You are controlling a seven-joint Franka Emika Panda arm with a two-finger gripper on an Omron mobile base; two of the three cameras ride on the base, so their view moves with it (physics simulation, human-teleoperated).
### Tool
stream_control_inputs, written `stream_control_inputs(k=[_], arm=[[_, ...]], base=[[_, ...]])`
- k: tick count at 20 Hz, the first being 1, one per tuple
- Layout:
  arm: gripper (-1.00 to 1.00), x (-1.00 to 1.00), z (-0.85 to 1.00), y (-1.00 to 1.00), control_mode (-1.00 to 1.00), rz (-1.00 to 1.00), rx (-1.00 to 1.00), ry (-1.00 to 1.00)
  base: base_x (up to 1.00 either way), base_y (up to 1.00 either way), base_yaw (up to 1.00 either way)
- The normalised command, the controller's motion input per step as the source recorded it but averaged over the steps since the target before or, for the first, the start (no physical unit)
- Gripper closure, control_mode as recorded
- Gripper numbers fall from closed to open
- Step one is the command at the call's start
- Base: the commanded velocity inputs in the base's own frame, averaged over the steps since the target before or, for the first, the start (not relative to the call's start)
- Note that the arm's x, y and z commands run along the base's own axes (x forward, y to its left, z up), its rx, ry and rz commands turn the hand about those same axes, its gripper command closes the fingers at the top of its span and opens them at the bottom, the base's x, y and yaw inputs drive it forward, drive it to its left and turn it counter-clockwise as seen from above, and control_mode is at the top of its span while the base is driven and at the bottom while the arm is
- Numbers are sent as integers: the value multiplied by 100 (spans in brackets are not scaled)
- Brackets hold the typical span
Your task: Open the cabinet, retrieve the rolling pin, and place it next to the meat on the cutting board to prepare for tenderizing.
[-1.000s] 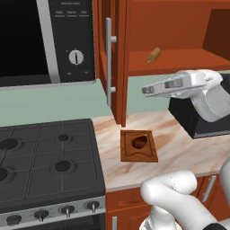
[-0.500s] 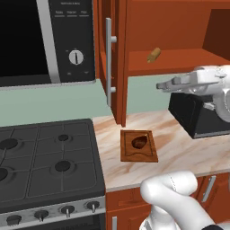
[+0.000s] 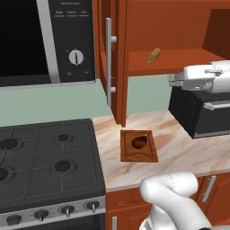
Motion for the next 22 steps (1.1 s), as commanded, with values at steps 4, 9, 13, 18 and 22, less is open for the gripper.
stream_control_inputs(k=[4, 9, 13, 18, 22], arm=[[-100, 50, 12, 0, -100, -43, -23, 11], [-100, 56, 3, -3, -100, -37, -24, 10], [-100, 51, 0, -19, -100, -29, -22, 8], [-100, 24, -14, -32, -100, -15, -17, 2], [-100, 37, -16, -22, -100, -11, -13, 0]], base=[[0, 0, 0], [0, 0, 0], [0, 0, 0], [0, 0, 0], [0, 0, 0]])
